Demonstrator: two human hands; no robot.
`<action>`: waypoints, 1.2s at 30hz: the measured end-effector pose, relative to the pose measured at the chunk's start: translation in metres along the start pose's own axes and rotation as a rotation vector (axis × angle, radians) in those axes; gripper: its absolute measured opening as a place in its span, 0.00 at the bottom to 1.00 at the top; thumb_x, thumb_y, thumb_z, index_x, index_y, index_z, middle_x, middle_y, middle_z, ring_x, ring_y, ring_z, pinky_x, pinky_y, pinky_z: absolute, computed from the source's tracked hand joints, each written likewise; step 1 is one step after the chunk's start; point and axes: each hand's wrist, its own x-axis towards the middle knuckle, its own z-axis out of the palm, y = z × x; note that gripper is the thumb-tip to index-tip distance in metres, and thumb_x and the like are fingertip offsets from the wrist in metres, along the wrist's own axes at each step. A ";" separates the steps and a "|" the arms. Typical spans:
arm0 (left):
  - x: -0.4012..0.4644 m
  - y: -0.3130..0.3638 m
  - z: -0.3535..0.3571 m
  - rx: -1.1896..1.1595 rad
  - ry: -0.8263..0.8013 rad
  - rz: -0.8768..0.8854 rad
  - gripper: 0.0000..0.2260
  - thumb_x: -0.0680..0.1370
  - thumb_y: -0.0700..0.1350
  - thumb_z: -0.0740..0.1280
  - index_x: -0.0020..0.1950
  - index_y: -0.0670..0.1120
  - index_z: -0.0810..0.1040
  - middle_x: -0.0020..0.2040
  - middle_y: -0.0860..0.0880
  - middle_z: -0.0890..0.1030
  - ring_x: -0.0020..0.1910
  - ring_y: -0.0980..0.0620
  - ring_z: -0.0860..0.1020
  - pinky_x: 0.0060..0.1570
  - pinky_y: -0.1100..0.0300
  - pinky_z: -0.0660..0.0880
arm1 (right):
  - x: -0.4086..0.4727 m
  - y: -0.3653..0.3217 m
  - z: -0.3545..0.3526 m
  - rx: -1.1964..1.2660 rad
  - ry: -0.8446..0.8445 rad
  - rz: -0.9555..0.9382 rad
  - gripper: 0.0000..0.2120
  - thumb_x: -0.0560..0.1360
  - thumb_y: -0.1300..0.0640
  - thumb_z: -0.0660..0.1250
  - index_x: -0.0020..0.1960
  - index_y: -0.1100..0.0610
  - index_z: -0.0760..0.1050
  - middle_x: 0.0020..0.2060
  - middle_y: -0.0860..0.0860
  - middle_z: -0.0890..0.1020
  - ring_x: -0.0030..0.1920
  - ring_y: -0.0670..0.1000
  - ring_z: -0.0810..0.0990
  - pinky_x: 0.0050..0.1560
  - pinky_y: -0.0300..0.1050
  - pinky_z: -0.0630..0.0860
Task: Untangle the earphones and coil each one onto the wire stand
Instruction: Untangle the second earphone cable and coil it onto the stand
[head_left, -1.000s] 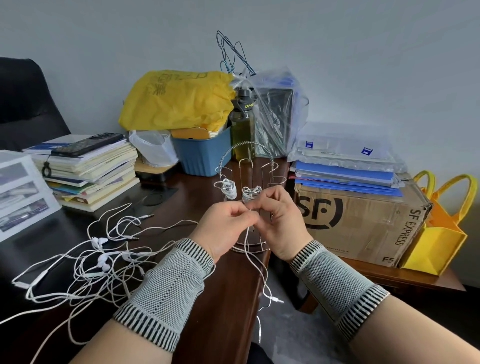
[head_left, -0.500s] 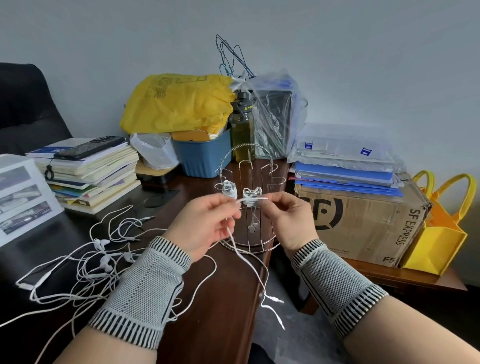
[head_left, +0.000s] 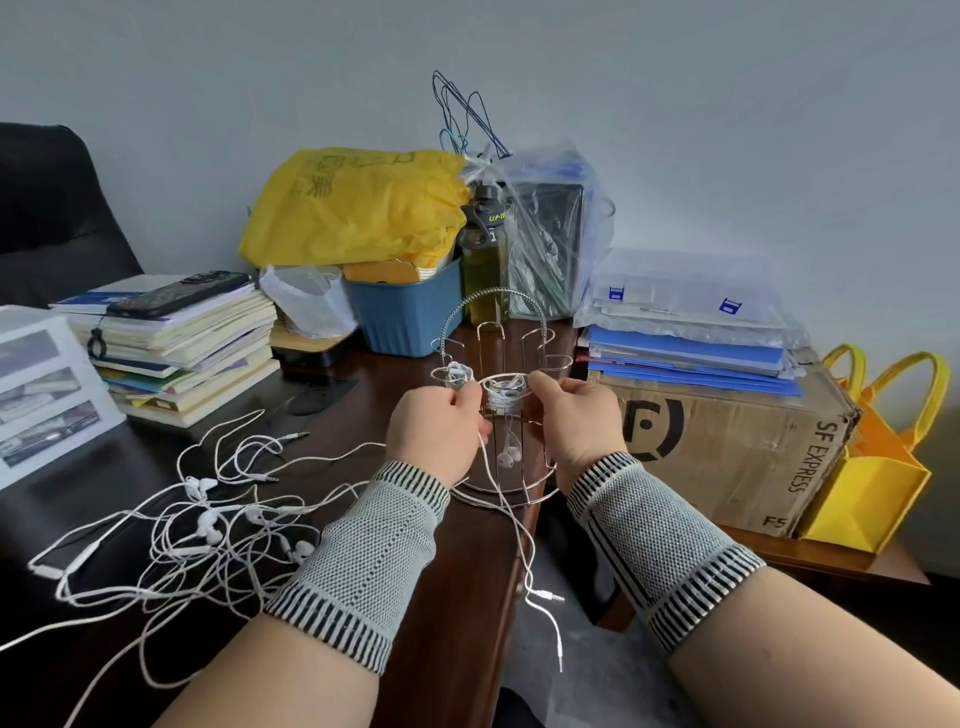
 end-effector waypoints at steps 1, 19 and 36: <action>0.001 -0.001 0.000 -0.064 -0.016 -0.027 0.22 0.81 0.49 0.59 0.29 0.47 0.80 0.30 0.51 0.84 0.36 0.50 0.84 0.44 0.51 0.81 | 0.001 -0.001 0.000 -0.028 0.007 -0.005 0.15 0.69 0.50 0.69 0.29 0.59 0.77 0.33 0.63 0.82 0.34 0.58 0.79 0.48 0.62 0.80; -0.005 0.002 0.002 -0.243 -0.081 -0.075 0.18 0.83 0.51 0.57 0.39 0.45 0.78 0.36 0.49 0.85 0.34 0.54 0.84 0.41 0.56 0.81 | 0.004 0.001 0.000 -0.105 0.059 -0.015 0.16 0.67 0.51 0.72 0.32 0.64 0.79 0.35 0.62 0.83 0.33 0.55 0.79 0.45 0.60 0.81; -0.009 -0.015 0.008 0.015 -0.051 0.167 0.23 0.81 0.47 0.59 0.25 0.47 0.73 0.37 0.47 0.85 0.40 0.49 0.84 0.49 0.49 0.79 | 0.004 0.002 0.000 -0.104 0.064 -0.013 0.14 0.66 0.50 0.72 0.32 0.61 0.79 0.33 0.59 0.84 0.36 0.59 0.82 0.45 0.62 0.80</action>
